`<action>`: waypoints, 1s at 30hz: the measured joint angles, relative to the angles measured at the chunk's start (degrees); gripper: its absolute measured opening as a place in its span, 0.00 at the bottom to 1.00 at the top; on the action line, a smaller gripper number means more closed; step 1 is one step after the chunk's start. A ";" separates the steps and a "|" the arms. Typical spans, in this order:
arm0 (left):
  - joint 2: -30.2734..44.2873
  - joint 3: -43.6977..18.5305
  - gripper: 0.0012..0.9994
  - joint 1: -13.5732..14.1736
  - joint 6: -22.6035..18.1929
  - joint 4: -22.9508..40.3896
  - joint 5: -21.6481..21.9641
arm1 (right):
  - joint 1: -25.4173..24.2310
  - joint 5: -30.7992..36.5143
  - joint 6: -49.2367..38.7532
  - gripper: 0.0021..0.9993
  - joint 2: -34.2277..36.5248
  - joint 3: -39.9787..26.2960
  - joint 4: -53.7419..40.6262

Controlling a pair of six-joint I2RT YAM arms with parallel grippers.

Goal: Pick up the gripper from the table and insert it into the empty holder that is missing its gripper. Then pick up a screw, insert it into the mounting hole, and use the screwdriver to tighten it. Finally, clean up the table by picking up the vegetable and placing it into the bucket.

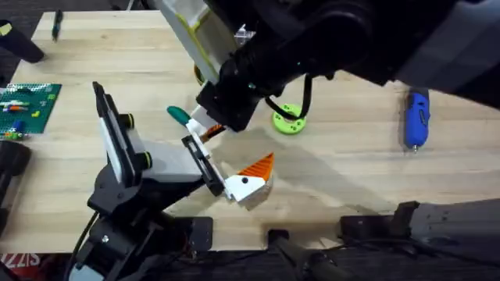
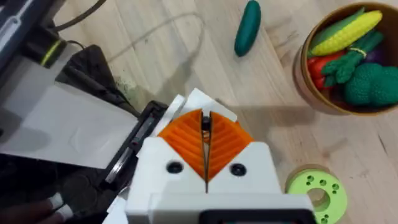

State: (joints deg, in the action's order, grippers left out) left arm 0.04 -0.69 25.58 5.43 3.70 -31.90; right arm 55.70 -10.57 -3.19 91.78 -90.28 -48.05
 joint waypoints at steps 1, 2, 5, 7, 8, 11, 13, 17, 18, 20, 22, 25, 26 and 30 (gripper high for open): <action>0.01 0.00 0.98 0.00 0.00 0.00 0.00 | 0.00 -0.06 -0.04 0.01 -0.01 0.00 0.00; 0.01 0.00 0.98 0.00 0.00 0.00 0.00 | 0.00 -0.12 -0.11 0.01 0.01 0.00 0.00; 0.01 0.00 0.98 0.00 0.00 0.00 0.00 | 0.00 -0.23 -0.57 0.01 0.01 0.00 -0.06; 0.01 0.00 0.98 0.00 0.00 0.00 0.00 | 0.00 -0.13 -1.04 0.01 0.01 0.00 -0.26; 0.01 0.00 0.98 0.00 0.00 0.00 0.00 | 0.00 0.08 -1.20 0.01 0.01 0.00 -0.46; 0.00 0.00 0.98 0.00 0.00 0.00 0.00 | 0.00 0.45 -1.44 0.01 0.01 0.00 -0.92; 0.01 0.00 0.98 0.00 0.00 0.00 0.00 | 0.00 0.46 -1.57 0.01 0.01 0.00 -1.03; 0.01 0.00 0.98 0.00 0.00 0.00 0.00 | 0.00 0.08 -1.57 0.01 0.01 0.00 -1.03; 0.01 0.00 0.98 0.00 0.00 0.00 0.00 | 0.00 -0.05 -1.57 0.01 0.01 0.00 -1.05; 0.01 0.00 0.98 0.00 0.00 0.00 0.00 | 0.00 -0.26 -1.59 0.01 0.01 0.00 -1.05; 0.00 0.00 0.98 0.00 0.00 0.00 0.00 | 0.00 -0.28 -1.57 0.01 0.01 0.00 -1.05; 0.01 0.00 0.98 0.00 0.00 0.00 0.02 | 0.00 -0.31 -1.59 0.01 0.06 -0.01 -1.06; 0.01 0.00 0.98 0.00 0.00 0.00 0.02 | 0.00 -0.36 -1.58 0.01 0.18 -0.02 -1.05; -0.01 0.00 0.98 0.00 0.00 0.00 0.02 | 0.00 -0.48 -1.59 0.01 1.45 -0.02 -1.22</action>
State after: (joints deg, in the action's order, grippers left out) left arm 0.03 -0.69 25.58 5.43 3.70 -31.88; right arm 55.70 -11.05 -4.78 93.23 -90.30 -49.28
